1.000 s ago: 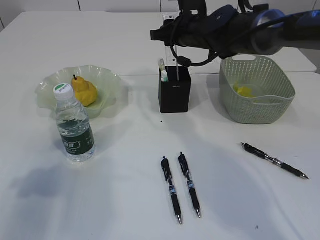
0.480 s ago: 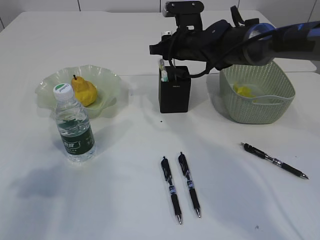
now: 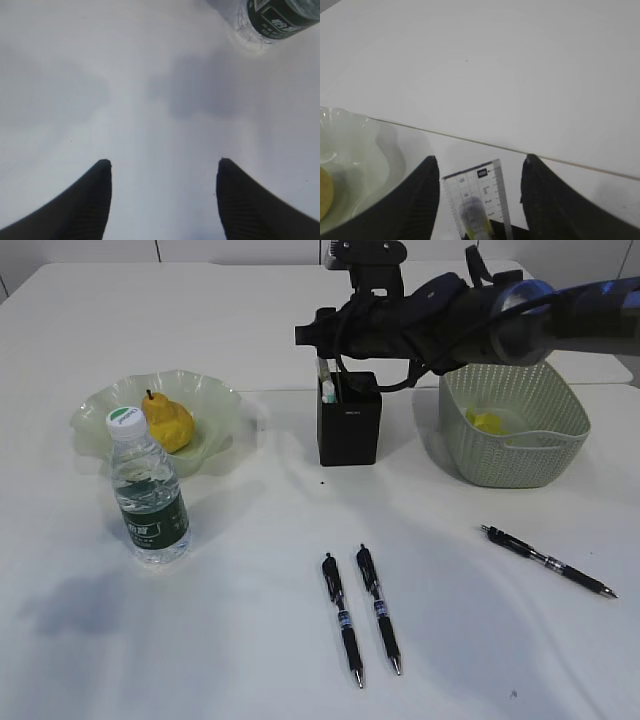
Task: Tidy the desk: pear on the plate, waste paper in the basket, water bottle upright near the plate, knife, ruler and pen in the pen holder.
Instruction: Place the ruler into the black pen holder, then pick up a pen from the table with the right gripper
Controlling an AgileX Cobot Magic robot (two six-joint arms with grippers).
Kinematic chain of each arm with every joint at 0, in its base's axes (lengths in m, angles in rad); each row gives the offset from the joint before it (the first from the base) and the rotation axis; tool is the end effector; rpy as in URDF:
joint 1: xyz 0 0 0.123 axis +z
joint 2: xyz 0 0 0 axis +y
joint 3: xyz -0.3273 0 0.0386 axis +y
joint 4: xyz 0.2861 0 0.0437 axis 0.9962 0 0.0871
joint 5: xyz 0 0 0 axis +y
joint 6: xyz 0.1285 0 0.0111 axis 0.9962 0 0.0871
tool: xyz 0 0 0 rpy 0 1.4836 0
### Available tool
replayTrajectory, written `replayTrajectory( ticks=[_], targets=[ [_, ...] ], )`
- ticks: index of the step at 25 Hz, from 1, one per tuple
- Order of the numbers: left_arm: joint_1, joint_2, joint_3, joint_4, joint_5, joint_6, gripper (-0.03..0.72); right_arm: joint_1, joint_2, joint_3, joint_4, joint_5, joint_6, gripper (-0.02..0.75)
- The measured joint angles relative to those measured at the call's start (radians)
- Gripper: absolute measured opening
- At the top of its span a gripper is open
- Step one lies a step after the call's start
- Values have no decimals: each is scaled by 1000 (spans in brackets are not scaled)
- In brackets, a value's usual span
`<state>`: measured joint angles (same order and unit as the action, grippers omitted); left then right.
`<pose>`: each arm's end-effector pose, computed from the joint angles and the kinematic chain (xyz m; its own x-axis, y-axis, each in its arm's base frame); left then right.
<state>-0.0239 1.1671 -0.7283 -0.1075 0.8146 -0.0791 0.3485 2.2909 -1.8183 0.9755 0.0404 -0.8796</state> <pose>0.2350 -0.0157 0.2391 -0.9155 -0.1301 -0.3807 -0.0858 0.9876 -0.1312 0.5979 0.2220 0.2010 -0.4066 -0.0463 -0.9124 -0.3329 0.9376 0.1008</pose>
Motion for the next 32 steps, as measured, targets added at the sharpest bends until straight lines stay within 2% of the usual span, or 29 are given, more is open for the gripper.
replayTrajectory(
  ticks=[6,10,14,16,19,22,24,28,32],
  targets=[
    [0,0,0,0,4,0,467,0,-97,0,4,47,0,395],
    [0,0,0,2,4,0,467,0,-168,0,-11,155,0,395],
    [0,0,0,3,4,0,467,-1,-232,0,-86,280,18,396],
    [0,0,0,6,4,0,467,-1,-272,0,-176,330,94,396],
    [0,0,0,8,6,0,467,-1,-326,0,-374,424,278,396],
    [0,0,0,10,6,0,467,-1,-357,0,-637,590,517,396],
    [0,0,0,18,8,0,467,-1,-370,0,-761,719,638,396],
    [0,0,0,26,23,0,467,-1,-395,0,-888,947,731,397],
    [0,0,0,28,34,0,467,-1,-420,0,-964,1066,748,397]
  ],
)
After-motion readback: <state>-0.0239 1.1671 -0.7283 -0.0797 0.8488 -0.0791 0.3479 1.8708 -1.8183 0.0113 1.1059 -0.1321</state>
